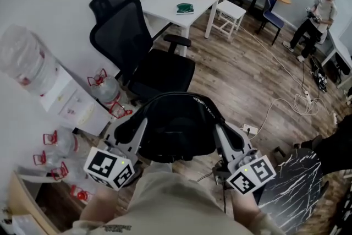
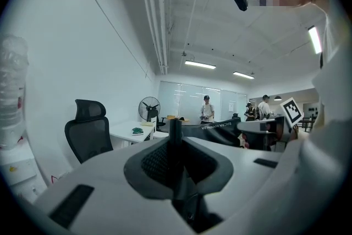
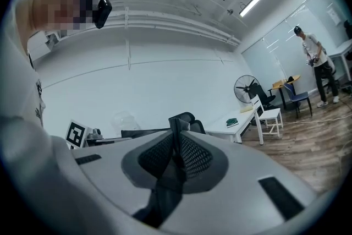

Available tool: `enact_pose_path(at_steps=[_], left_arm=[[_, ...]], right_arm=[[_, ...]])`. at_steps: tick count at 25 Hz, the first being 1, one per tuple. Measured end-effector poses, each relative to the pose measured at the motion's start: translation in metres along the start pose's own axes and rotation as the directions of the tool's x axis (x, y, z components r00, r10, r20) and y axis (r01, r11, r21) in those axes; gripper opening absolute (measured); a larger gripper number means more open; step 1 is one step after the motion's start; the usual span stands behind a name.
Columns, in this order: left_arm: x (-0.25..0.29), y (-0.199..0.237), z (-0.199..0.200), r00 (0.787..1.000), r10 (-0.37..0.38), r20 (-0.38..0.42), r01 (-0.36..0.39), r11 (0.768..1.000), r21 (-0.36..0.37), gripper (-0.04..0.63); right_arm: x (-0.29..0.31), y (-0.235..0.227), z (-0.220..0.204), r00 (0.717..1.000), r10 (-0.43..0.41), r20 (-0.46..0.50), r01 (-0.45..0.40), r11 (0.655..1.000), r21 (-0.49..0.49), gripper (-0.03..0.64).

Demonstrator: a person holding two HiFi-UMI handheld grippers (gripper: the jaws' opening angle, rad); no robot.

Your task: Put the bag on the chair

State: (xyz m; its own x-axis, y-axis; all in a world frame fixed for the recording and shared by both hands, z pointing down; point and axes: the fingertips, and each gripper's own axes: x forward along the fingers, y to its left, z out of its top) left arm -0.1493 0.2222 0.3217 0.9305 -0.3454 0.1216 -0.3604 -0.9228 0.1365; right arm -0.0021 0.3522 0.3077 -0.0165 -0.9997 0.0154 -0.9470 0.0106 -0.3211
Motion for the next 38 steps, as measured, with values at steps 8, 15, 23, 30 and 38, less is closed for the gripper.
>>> enact_pose_path(at_steps=[8, 15, 23, 30, 38], left_arm=[[0.070, 0.059, 0.023, 0.999, -0.044, -0.010, 0.044, 0.999, -0.023, 0.067], [0.138, 0.129, 0.053, 0.994, -0.107, -0.003, 0.106, 0.993, -0.043, 0.067], [0.205, 0.199, 0.079, 0.991, -0.136, 0.018, 0.137, 0.990, -0.032, 0.067], [0.240, 0.244, 0.088, 0.991, -0.130, 0.023, 0.130, 0.991, -0.013, 0.067], [0.264, 0.274, 0.084, 0.992, -0.123, 0.013, 0.124, 0.992, -0.035, 0.067]], right_arm=[[0.079, -0.037, 0.025, 0.999, -0.045, -0.007, 0.045, 0.999, -0.002, 0.060], [0.165, -0.067, 0.053, 0.995, -0.100, 0.011, 0.100, 0.995, -0.007, 0.060], [0.253, -0.099, 0.073, 0.992, -0.128, 0.018, 0.129, 0.991, -0.032, 0.060], [0.309, -0.115, 0.075, 0.989, -0.147, -0.006, 0.146, 0.987, -0.063, 0.060], [0.347, -0.129, 0.075, 0.987, -0.157, -0.027, 0.155, 0.985, -0.070, 0.060]])
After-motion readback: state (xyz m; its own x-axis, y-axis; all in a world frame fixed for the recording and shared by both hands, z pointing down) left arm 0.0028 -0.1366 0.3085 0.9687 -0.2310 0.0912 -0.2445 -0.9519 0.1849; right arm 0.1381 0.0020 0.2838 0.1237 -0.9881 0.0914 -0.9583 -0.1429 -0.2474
